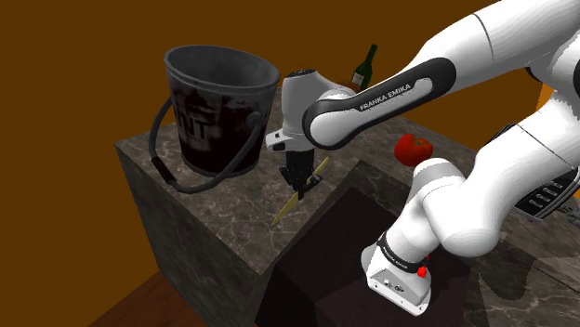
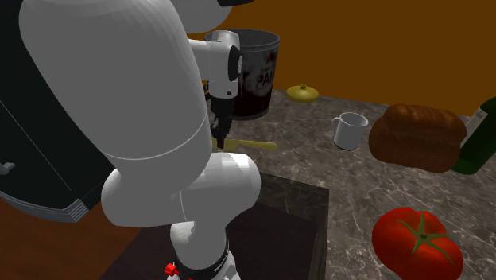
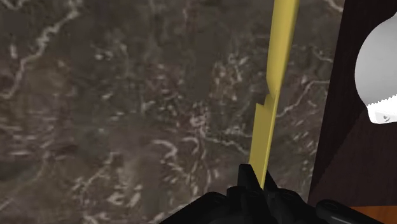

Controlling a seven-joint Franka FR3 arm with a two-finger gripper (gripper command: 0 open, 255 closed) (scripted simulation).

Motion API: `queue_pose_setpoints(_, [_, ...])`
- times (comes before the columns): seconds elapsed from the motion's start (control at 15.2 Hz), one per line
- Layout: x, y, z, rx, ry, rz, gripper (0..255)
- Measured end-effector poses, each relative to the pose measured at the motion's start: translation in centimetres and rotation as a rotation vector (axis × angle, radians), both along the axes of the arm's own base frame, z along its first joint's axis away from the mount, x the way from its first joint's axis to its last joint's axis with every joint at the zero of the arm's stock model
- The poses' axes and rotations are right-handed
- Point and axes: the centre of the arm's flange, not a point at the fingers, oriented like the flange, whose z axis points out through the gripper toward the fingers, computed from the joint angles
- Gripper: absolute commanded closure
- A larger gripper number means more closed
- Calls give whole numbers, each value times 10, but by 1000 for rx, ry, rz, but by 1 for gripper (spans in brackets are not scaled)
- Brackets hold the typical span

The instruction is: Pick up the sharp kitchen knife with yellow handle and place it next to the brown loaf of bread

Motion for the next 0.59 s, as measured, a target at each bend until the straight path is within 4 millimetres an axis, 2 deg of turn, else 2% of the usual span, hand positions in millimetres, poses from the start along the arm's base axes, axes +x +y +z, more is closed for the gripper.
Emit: queue_pose_setpoints(0.59, [0,0,41,0,-1,0,255])
